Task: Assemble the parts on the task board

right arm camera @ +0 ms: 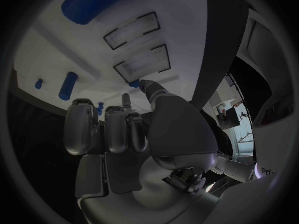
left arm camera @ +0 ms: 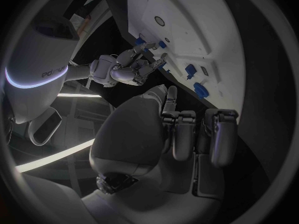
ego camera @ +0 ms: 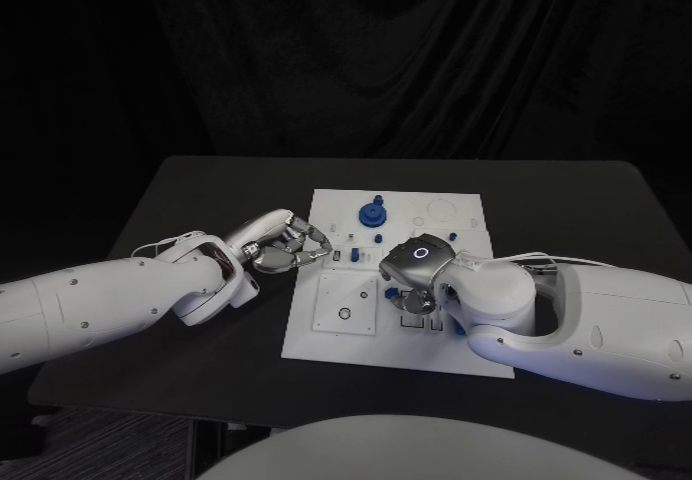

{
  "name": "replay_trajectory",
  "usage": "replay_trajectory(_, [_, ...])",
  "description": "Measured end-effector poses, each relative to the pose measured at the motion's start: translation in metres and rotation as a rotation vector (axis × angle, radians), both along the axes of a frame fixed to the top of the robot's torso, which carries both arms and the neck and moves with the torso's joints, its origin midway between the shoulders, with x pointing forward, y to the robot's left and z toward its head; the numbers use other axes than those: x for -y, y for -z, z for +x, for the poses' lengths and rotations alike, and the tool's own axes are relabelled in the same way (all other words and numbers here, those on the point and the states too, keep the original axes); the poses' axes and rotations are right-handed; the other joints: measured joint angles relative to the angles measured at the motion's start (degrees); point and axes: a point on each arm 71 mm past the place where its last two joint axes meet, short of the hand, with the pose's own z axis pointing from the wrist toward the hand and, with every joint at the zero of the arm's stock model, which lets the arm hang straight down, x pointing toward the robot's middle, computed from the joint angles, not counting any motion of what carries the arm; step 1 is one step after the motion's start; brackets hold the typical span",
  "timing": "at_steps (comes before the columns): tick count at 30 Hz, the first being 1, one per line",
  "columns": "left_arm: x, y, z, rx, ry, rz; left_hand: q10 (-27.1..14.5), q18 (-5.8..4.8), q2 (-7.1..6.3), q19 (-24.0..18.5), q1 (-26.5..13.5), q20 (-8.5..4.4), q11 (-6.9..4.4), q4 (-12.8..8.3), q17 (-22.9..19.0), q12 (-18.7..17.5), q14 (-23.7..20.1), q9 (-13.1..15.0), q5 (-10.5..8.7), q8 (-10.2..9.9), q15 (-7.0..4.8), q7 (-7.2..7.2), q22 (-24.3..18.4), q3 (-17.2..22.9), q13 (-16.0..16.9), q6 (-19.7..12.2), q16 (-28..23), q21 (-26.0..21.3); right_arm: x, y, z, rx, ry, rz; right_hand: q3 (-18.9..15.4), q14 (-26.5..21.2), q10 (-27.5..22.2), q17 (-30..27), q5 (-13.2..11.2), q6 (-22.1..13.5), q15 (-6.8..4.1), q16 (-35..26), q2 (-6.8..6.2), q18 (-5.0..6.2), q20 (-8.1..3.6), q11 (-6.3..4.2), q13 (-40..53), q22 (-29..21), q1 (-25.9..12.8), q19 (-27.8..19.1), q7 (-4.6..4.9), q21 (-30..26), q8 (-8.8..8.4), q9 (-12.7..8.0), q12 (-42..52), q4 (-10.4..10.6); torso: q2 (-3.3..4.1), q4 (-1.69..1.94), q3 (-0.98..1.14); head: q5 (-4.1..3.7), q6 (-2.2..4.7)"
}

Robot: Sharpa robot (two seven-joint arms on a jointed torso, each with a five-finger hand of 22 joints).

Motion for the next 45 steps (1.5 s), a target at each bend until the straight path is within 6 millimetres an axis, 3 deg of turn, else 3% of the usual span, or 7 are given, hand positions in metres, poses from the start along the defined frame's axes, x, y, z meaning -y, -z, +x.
replay_trajectory(3, [0.001, 0.002, 0.000, -0.003, 0.001, 0.000, 0.00, 0.00, 0.00, 0.00, 0.00, 0.00, 0.00, 0.00, 0.00, 0.00, 0.00, 0.00, 0.00, 0.00, 0.00, 0.00, 0.00, 0.00, 0.00, 0.00, 0.00, 0.00, 0.000, 0.002, 0.001, -0.004, 0.003, -0.002, 0.16, 0.00, 0.00, 0.00, -0.03, 0.31, 0.00, 0.00, -0.17, 0.01, 0.00, 0.00, 0.03, 0.00, -0.73, 0.00, 0.31, 0.00, 0.00, 0.10, 0.00, 0.16, -0.01, -0.01, -0.04, 0.04, 0.00])
replay_trajectory(11, [0.001, 0.004, -0.001, -0.009, 0.002, 0.001, 0.00, 0.00, 0.00, 0.00, 0.00, 0.00, 0.00, 0.00, 0.00, 0.00, 0.00, 0.00, 0.00, 0.00, 0.00, 0.00, 0.00, 0.00, 0.01, 0.00, 0.00, 0.00, 0.001, 0.005, 0.002, -0.018, 0.012, -0.007, 0.32, 0.00, 0.00, 0.00, -3.57, 1.03, 0.00, 0.00, -0.01, 0.01, 0.00, 0.00, 0.04, 0.00, -1.80, 0.00, 0.02, 0.00, -0.22, 0.31, 0.00, 0.32, -0.07, 0.00, -0.10, 0.50, 0.00])
replay_trajectory(22, [0.002, 0.006, -0.001, -0.014, 0.003, 0.001, -0.01, 0.00, 0.00, 0.00, 0.00, 0.00, -0.01, 0.00, 0.00, 0.00, 0.00, 0.05, 0.00, 0.23, 0.00, 0.00, 0.00, 0.00, 0.01, 0.00, 0.00, 0.00, 0.001, 0.011, 0.005, -0.030, 0.025, -0.019, 0.94, 0.00, -0.22, -0.01, -4.18, 2.47, 0.00, 0.00, -0.01, 0.00, 0.00, 0.23, 0.03, 0.00, -1.80, 0.00, 0.09, 0.00, -0.22, 0.72, 0.00, -0.30, -0.13, -0.01, -0.16, 0.69, 0.00])
replay_trajectory(29, [0.002, 0.008, -0.002, -0.019, 0.005, 0.002, -0.01, 0.00, 0.00, 0.00, 0.00, 0.00, -0.01, 0.00, 0.00, 0.00, 0.00, 0.06, 0.28, 0.23, 0.00, -0.21, 0.00, 0.00, 0.02, 0.21, 0.00, -0.29, 0.000, 0.012, 0.008, -0.029, 0.029, -0.021, 2.69, 0.00, -0.22, 0.00, 0.20, 4.61, 0.00, 0.00, -0.08, 0.00, 0.00, 0.23, 0.03, 0.00, -1.72, 0.00, -0.32, -0.27, 0.70, 1.66, 0.00, -2.05, -0.17, -0.01, -0.17, 0.76, 0.00])
replay_trajectory(33, [0.003, 0.008, -0.002, -0.021, 0.006, 0.002, -0.01, 0.00, 0.00, 0.00, 0.00, 0.00, -0.01, 0.00, 0.00, 0.00, 0.00, 0.10, 0.28, 0.23, 0.00, -0.21, 0.00, 0.00, 0.02, 0.21, 0.00, -0.29, -0.001, 0.013, 0.009, -0.027, 0.031, -0.017, 3.87, 0.00, -0.22, -0.01, 2.48, 6.69, 0.00, 0.00, 0.15, 0.01, 0.00, 0.23, 0.03, -0.01, -0.98, 0.00, -0.54, -0.27, 2.15, 2.49, 0.00, -3.24, -0.18, -0.01, -0.19, 0.98, 0.00])
replay_trajectory(39, [0.003, 0.009, -0.002, -0.025, 0.009, 0.002, -0.02, 0.00, 0.00, 0.00, 0.00, 0.00, -0.01, 0.00, 0.00, 0.00, 0.00, 0.18, 0.28, 0.23, 0.00, -0.19, 0.00, 0.00, 0.02, 0.23, 0.00, -0.29, -0.001, 0.014, 0.009, -0.024, 0.027, 0.001, 5.32, -0.07, -0.09, -0.01, 3.80, 9.04, -0.07, 0.07, 0.33, 0.01, 0.00, -0.30, 0.02, 0.00, -0.27, 0.00, -1.25, -0.27, 3.62, 3.26, 0.00, -4.69, -0.18, -0.04, -0.22, 1.19, 0.00])
replay_trajectory(45, [0.004, 0.010, -0.002, -0.029, 0.011, 0.003, -0.02, 0.00, 0.23, 0.00, 0.23, 0.00, -0.02, -0.16, 0.00, 0.05, 0.00, 0.24, 0.50, 0.45, 0.00, 0.00, 0.00, 0.16, 0.05, 0.42, 0.00, -0.29, 0.001, 0.015, 0.009, -0.025, 0.020, 0.025, 6.16, 0.01, 0.00, -0.01, 3.98, 9.67, -0.43, 1.11, 0.46, 0.01, -0.22, -0.60, 0.02, -0.01, 0.21, 0.22, -1.00, 0.75, 4.53, 3.59, 0.00, -5.54, -0.18, -0.03, -0.23, 0.95, 0.00])
